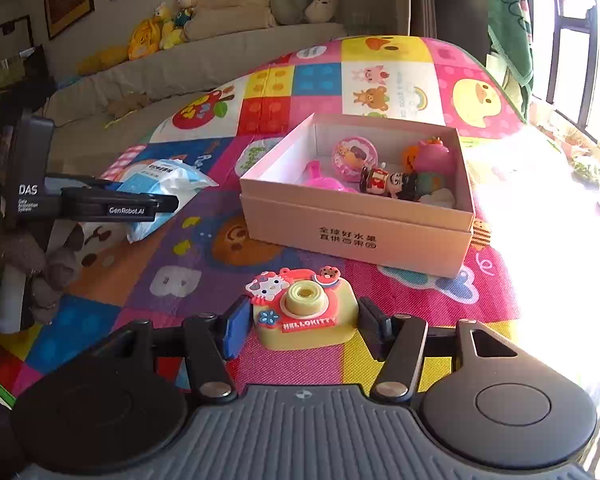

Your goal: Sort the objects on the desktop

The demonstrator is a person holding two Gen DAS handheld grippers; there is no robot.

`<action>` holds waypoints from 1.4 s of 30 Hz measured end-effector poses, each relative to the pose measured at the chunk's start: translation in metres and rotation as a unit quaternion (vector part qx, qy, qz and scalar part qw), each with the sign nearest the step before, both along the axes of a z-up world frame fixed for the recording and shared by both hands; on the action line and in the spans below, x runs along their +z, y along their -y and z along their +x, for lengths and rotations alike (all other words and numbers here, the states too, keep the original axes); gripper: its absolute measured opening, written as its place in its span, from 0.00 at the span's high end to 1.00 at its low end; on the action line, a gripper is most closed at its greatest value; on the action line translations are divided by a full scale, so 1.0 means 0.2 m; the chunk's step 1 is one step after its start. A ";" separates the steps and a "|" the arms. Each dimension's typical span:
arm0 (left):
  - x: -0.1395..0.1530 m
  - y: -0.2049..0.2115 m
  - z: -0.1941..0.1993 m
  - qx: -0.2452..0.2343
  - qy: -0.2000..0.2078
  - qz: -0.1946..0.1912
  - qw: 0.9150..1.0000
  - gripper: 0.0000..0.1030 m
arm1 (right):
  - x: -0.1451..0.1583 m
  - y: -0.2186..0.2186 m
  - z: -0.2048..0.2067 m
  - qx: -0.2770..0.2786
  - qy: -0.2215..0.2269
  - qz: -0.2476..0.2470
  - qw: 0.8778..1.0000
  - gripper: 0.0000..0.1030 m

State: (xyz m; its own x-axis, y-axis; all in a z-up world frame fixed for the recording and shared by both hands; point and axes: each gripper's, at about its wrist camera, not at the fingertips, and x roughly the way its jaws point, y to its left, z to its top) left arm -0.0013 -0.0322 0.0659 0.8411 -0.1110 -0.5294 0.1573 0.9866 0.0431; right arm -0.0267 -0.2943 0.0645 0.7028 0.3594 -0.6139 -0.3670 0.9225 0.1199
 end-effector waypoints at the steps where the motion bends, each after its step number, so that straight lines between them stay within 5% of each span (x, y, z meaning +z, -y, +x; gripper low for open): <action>1: 0.07 0.02 -0.02 -0.016 0.018 -0.009 1.000 0.44 | 0.07 0.04 0.01 -0.009 0.013 0.014 1.000 0.45; 4: 0.27 0.16 -0.01 -0.065 0.068 -0.023 0.995 0.43 | 0.27 0.13 0.03 -0.033 0.065 0.028 0.997 0.45; 8: 0.33 0.38 0.14 -0.092 0.080 -0.036 0.992 0.43 | 0.42 0.18 0.06 -0.067 0.121 0.011 0.990 0.45; 11: 0.26 0.52 0.31 -0.066 0.052 -0.038 0.996 0.22 | 0.46 0.20 0.10 -0.078 0.133 0.005 0.988 0.45; 15: 0.09 0.53 0.34 -0.070 -0.013 -0.063 0.995 0.14 | 0.47 0.24 0.13 -0.094 0.131 -0.008 0.987 0.45; 20: -0.04 0.42 0.17 -0.064 -0.010 -0.033 0.997 0.07 | 0.43 0.26 0.22 -0.101 0.109 -0.004 0.989 0.45; 27: 0.00 0.31 0.11 -0.049 0.006 -0.031 0.998 0.04 | 0.37 0.16 0.50 -0.109 0.107 0.034 0.988 0.45; 30: -0.01 0.25 0.07 -0.040 0.011 -0.029 0.999 0.02 | 0.28 0.13 0.65 -0.118 0.052 0.049 0.990 0.40; 35: -0.11 0.19 0.05 -0.021 -0.008 -0.030 0.999 0.02 | 0.16 -0.01 0.70 -0.099 0.036 0.017 0.994 0.40; 39: -0.18 0.18 0.08 -0.017 -0.029 -0.045 0.998 0.01 | 0.10 -0.18 0.77 -0.066 0.007 0.009 0.998 0.62; 42: -0.20 0.18 0.07 -0.023 -0.034 -0.052 0.998 0.01 | 0.05 -0.28 0.85 -0.051 -0.007 0.007 0.999 0.63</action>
